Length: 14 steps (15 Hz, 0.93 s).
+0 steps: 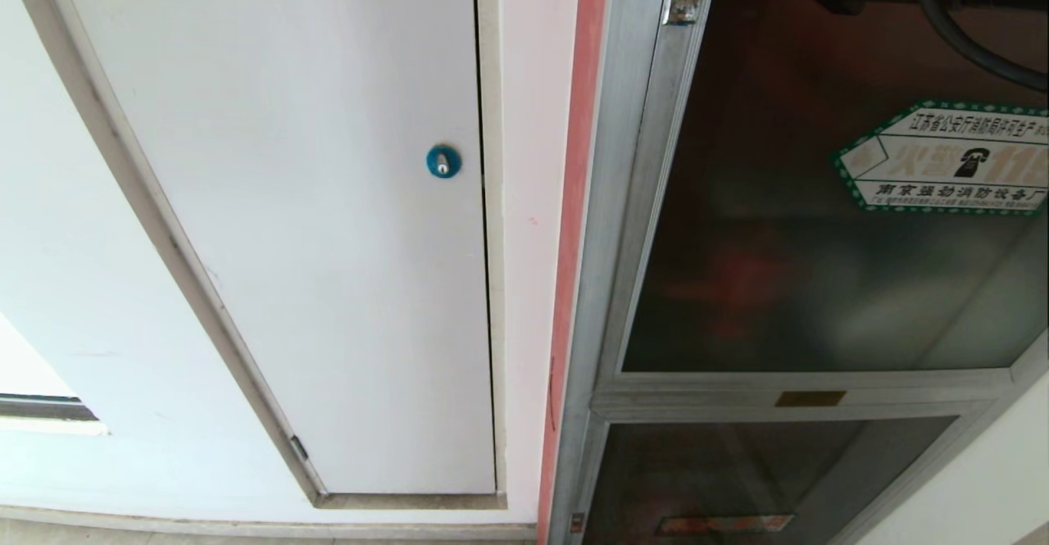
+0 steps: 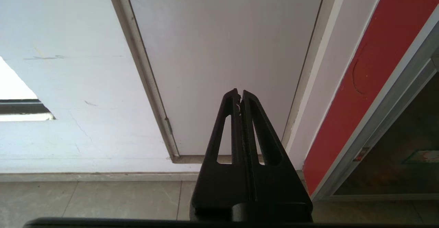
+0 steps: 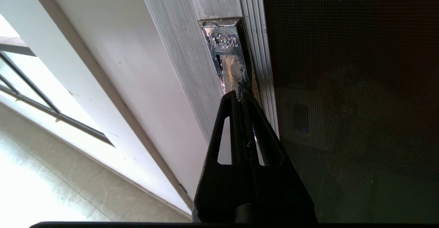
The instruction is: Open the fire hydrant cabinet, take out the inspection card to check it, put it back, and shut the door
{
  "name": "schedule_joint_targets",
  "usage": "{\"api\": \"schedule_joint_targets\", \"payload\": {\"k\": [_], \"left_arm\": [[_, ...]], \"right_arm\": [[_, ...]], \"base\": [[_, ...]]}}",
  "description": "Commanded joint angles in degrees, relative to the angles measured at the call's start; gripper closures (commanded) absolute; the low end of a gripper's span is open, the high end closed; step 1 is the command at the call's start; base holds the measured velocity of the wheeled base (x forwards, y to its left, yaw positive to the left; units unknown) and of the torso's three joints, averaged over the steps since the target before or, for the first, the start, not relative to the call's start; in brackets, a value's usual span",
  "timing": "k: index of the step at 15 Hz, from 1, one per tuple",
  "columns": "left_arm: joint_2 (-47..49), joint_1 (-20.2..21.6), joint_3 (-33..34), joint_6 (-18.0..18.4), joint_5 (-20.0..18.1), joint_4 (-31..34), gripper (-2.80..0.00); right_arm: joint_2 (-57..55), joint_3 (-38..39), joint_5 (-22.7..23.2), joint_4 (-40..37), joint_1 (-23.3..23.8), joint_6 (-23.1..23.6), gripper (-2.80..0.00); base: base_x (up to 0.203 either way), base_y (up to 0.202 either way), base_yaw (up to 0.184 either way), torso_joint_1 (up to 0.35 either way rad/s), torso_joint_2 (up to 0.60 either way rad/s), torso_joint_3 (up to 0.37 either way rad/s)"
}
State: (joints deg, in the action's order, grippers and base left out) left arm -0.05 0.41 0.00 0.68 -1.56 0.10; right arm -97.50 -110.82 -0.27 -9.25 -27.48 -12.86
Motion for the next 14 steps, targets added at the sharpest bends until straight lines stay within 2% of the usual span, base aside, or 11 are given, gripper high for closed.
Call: {"api": "schedule_joint_targets", "payload": {"k": [1, 14], "left_arm": [[0.05, 0.02, 0.00, 0.02, -0.02, -0.01, 0.00], [0.05, 0.02, 0.00, 0.02, -0.02, -0.01, 0.00]], "right_arm": [[-0.65, -0.01, 0.00, -0.06, -0.03, -0.06, 0.00], [0.58, -0.45, 0.09, -0.15, -0.03, 0.09, 0.00]], "base": [[0.000, 0.000, 0.000, 0.000, 0.00, 0.000], [0.000, 0.000, 0.000, 0.000, 0.00, 0.000]]}}
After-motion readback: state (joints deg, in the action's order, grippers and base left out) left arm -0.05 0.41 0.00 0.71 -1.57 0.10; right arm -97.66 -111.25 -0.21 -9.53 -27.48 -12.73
